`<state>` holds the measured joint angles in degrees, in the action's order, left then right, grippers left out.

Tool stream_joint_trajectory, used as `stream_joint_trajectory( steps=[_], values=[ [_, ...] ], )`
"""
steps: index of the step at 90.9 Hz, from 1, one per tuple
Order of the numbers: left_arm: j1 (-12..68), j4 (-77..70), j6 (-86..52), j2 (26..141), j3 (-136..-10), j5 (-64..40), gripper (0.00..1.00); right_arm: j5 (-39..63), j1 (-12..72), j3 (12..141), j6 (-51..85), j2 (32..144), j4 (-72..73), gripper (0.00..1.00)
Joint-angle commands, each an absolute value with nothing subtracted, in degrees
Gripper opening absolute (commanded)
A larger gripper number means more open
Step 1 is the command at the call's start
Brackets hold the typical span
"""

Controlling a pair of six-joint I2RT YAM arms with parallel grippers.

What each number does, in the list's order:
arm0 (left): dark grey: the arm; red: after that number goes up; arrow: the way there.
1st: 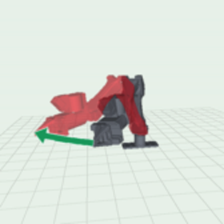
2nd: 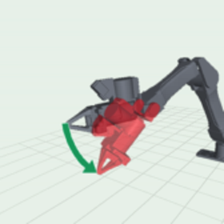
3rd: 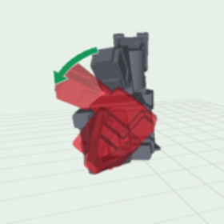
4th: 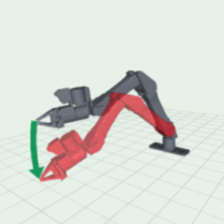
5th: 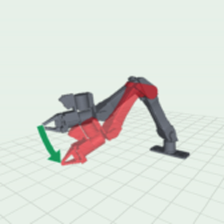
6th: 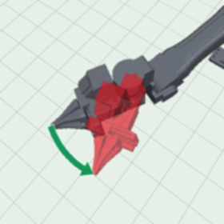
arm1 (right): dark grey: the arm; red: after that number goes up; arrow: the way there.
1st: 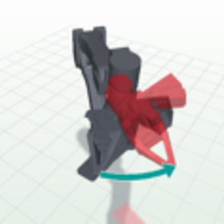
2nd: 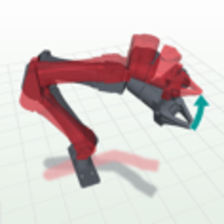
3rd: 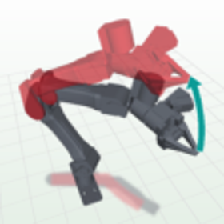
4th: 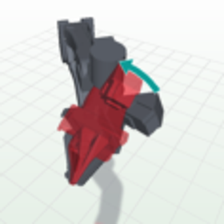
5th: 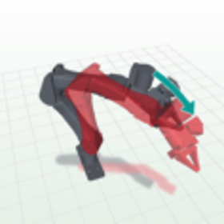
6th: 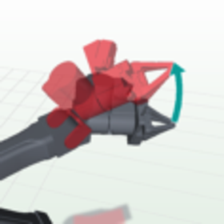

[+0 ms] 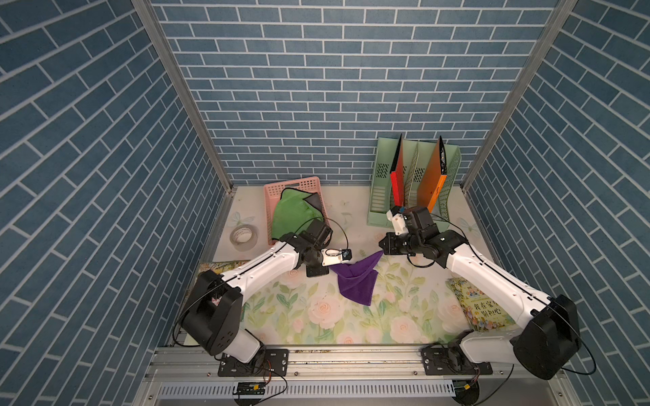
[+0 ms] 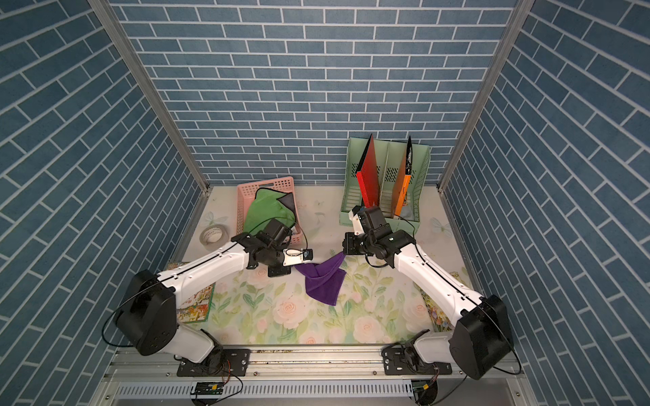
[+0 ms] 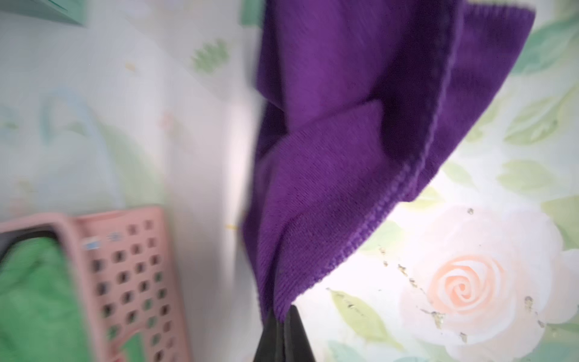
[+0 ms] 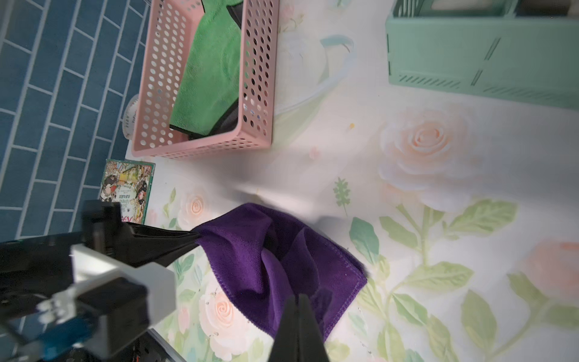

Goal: Fold the square dishcloth
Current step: Flatten out the cleaning item at the center of the board.

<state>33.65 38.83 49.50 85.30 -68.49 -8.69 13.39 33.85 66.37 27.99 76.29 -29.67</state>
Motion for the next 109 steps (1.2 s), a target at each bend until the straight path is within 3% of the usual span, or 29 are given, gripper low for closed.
stream_joint_trajectory(
  steps=[1, 30, 61, 78, 98, 109],
  values=[
    [32.36, 48.55, 46.47, 83.15, -79.65, -7.15, 0.00, 9.62, 33.68, 73.78, 23.74, 73.93, -34.64, 0.00],
    [32.49, 54.02, 41.35, 87.42, -104.36, -5.80, 0.00, 3.28, 29.09, 83.38, 20.73, 72.36, -42.78, 0.00],
    [33.71, 55.39, 40.37, 90.31, -101.08, -4.25, 0.00, 5.36, 21.83, 81.56, 19.13, 71.18, -42.63, 0.00],
    [33.98, 43.71, 36.96, 92.25, -96.57, -1.69, 0.00, 7.40, 17.97, 80.24, 18.27, 72.98, -40.51, 0.00],
    [33.93, 38.00, 33.23, 98.87, -104.94, -0.77, 0.00, 5.23, 16.07, 86.33, 17.67, 77.76, -39.40, 0.00],
    [34.24, 38.71, 32.93, 96.62, -104.35, -2.88, 0.00, 5.25, 16.39, 85.60, 17.79, 75.45, -40.74, 0.00]
  ],
)
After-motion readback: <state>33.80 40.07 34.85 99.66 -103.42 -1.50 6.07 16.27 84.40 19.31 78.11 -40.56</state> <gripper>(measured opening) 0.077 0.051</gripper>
